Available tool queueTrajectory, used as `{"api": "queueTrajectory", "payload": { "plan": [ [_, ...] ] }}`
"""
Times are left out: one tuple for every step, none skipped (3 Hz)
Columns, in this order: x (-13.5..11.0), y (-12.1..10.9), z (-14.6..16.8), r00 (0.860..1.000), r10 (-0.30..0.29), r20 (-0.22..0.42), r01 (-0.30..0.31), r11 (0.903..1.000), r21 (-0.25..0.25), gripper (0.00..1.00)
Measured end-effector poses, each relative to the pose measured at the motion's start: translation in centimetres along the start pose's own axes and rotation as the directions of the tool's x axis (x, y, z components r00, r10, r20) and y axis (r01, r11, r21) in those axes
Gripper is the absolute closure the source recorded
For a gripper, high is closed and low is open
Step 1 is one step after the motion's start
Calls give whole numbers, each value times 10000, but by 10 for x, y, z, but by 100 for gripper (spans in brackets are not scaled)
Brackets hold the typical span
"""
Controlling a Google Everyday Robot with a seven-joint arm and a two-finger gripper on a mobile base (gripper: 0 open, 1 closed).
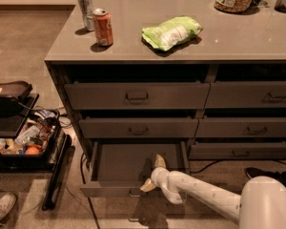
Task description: Close bottom drawer
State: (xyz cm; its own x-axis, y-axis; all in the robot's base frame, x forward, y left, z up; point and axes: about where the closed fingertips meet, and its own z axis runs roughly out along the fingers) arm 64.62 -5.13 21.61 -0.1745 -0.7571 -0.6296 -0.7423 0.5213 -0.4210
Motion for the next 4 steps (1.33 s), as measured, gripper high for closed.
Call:
{"api": "queueTrajectory", "payload": {
  "plan": [
    [-12, -11, 19, 9997, 64, 220, -71, 9995, 312, 0],
    [-12, -11, 19, 9997, 64, 221, -71, 9995, 313, 0],
    [-8, -20, 26, 9981, 184, 580, -218, 9981, 581, 0],
    [-10, -28, 42, 9939, -23, 1105, -62, 9970, 768, 0]
  ]
}}
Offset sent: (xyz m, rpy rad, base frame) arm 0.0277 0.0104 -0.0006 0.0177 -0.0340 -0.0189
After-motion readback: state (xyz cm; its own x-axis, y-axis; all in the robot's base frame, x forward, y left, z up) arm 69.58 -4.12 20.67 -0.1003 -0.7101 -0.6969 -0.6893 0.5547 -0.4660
